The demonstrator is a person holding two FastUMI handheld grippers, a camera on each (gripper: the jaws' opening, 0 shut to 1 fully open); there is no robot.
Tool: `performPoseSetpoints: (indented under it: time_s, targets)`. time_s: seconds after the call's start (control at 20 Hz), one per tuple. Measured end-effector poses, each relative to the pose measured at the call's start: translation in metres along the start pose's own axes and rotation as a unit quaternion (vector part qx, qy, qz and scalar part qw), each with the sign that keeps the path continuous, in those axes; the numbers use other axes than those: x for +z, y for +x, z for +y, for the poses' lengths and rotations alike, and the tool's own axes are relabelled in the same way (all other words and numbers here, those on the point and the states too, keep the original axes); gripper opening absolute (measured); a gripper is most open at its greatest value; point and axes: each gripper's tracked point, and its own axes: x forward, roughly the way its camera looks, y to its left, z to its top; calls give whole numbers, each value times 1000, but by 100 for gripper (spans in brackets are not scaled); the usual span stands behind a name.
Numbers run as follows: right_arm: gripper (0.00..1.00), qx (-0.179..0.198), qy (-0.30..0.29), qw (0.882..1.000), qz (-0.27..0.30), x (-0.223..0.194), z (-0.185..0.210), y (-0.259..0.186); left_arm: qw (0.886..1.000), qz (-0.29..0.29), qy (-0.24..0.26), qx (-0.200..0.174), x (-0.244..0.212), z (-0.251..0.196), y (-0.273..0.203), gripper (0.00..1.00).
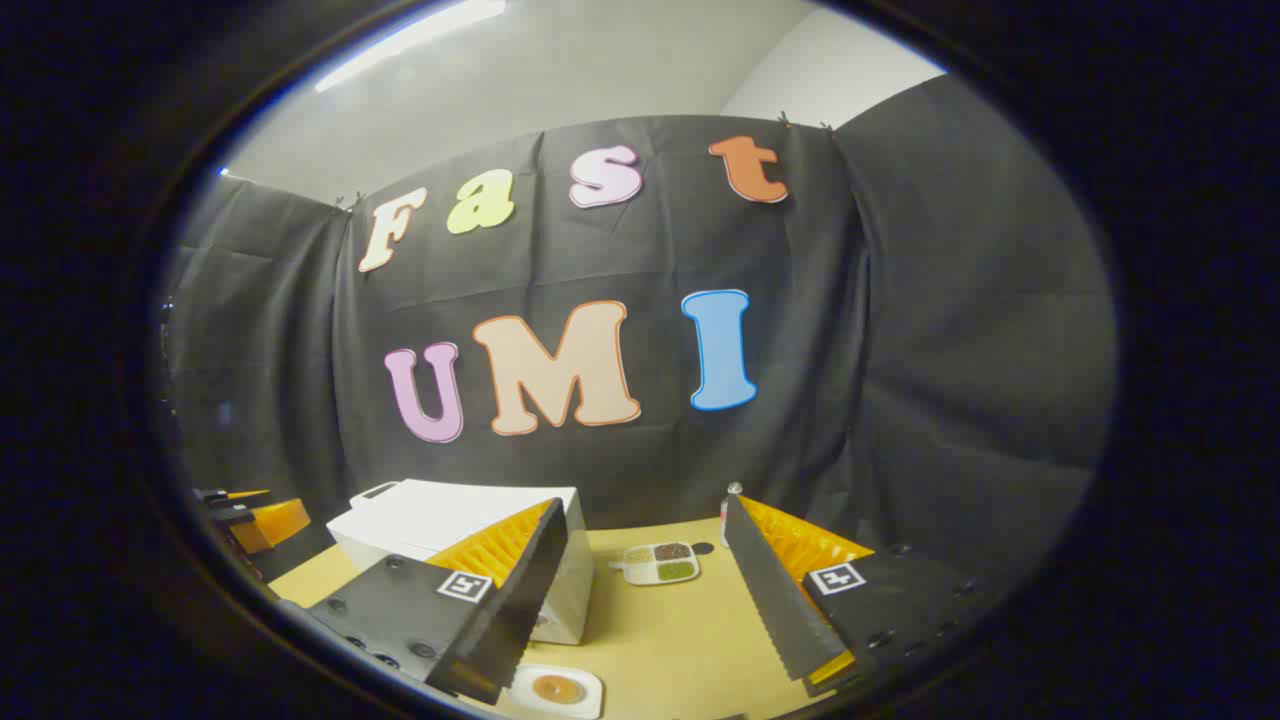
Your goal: Open the microwave oven with the left hand, put the food in, and close the microwave oven.
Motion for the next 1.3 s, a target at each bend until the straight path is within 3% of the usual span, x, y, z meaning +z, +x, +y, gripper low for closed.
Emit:
performPoseSetpoints:
  time_s: [0.75,0.9,0.95,1.0,1.1,1.15,1.2,1.25,1.3]
  targets:
    - [91,-10,18,999,46,-39,-12,-2,1000,14,8,1,-15,-12,-5,95]
    - [91,-16,29,998,59,-44,-13,1,1000,20,6,-12,-22,-20,0,95]
    - [98,-19,29,997,62,-45,-15,1,999,29,8,-18,-28,-22,3,95]
    - [90,-21,29,997,65,-46,-17,3,999,43,12,-25,-36,-26,6,96]
    - [91,-27,28,997,71,-47,-22,3,997,65,18,-38,-50,-31,10,96]
    - [98,-31,27,996,73,-48,-25,3,996,75,20,-45,-59,-34,12,96]
    - [98,-37,24,996,75,-49,-28,2,995,83,21,-51,-66,-37,13,96]
    - [90,-43,21,996,77,-50,-33,1,994,92,22,-57,-74,-40,16,96]
    - [90,-50,16,996,79,-51,-37,0,993,103,24,-60,-84,-43,17,96]
